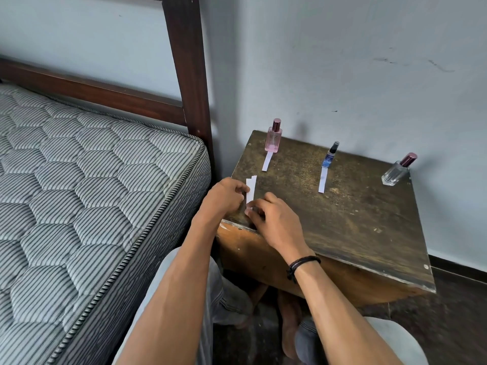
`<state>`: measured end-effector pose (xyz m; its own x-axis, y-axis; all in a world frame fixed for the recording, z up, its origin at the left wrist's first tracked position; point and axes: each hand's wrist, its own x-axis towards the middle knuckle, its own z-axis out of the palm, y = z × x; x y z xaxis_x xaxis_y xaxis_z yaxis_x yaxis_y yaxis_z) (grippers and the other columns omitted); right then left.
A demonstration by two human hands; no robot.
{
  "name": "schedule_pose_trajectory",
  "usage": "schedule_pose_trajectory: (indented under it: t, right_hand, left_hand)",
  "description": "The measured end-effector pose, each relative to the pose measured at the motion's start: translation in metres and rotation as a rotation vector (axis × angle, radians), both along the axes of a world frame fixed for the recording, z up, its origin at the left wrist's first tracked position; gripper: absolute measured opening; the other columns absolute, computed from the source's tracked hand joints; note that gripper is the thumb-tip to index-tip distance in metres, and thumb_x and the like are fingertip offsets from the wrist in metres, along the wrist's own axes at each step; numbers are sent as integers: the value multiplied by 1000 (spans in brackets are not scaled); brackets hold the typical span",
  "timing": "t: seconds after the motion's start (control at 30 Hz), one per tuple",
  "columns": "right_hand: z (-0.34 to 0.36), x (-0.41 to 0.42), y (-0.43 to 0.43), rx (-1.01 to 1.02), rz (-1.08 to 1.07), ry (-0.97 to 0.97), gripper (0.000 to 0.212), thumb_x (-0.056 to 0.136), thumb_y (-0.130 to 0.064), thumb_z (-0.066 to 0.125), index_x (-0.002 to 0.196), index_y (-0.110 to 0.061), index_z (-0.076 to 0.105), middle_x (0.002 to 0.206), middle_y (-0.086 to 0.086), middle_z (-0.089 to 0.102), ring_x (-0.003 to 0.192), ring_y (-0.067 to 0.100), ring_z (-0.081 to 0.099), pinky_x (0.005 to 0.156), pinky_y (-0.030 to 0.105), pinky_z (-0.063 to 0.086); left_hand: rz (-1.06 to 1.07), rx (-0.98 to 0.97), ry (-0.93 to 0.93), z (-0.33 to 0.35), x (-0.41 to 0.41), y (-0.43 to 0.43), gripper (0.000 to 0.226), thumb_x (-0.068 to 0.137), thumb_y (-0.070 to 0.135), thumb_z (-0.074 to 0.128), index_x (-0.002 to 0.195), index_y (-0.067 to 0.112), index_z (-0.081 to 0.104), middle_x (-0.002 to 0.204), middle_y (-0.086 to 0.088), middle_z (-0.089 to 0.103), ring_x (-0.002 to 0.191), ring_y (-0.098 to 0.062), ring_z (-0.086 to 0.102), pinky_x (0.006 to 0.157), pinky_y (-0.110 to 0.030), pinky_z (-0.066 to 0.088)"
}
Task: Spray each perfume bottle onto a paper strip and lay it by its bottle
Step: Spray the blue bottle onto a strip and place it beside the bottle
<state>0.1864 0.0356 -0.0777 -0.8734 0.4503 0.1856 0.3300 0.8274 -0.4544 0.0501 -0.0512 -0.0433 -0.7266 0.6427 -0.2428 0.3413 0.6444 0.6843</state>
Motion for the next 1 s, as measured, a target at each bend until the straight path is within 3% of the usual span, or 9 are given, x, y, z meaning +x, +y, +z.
schedule_pose_trajectory:
  t: [0.27,0.43,0.53,0.73,0.9,1.0]
  right_hand:
    - [1,-2,-5,-69,-6,134,17,107,-24,56,107,-11,68,102,1,62,89,23,62,69,42,52]
    - [3,-2,-2,-188,-85,273,12,103,-13,62,109,-12,72,105,-1,71,90,15,66,76,24,50]
    - [5,-2,1,-225,-126,309,12,101,-12,63,107,-14,73,102,-3,73,90,12,66,78,28,54]
    - [9,0,5,-274,-167,300,10,99,-15,68,105,-16,75,99,-5,74,88,9,67,80,28,57]
    - [10,0,4,-309,-163,271,7,97,-18,71,103,-19,75,94,-9,72,85,7,67,77,27,57]
    - [9,0,4,-334,-162,256,4,96,-21,73,100,-21,75,93,-8,73,84,8,68,77,29,59]
  left_hand:
    - [2,-1,-15,1,0,0,34,94,5,54,116,24,72,115,-1,69,109,-19,64,100,-38,51]
    - [-11,-13,-9,1,-1,-1,35,92,4,56,114,26,73,101,3,65,106,-20,64,97,-38,52]
    - [-23,-23,-6,2,-1,-2,36,90,4,61,115,28,72,94,7,60,103,-20,64,96,-37,52]
    - [-2,55,-48,4,-1,-2,33,90,7,66,114,28,73,94,3,69,96,-18,66,90,-32,53]
    - [28,153,-119,6,0,-1,26,91,5,65,109,22,75,94,0,73,93,-14,68,72,-17,47]
    - [31,150,-110,6,0,-1,26,90,7,67,110,21,74,94,1,73,92,-14,68,81,-22,51]
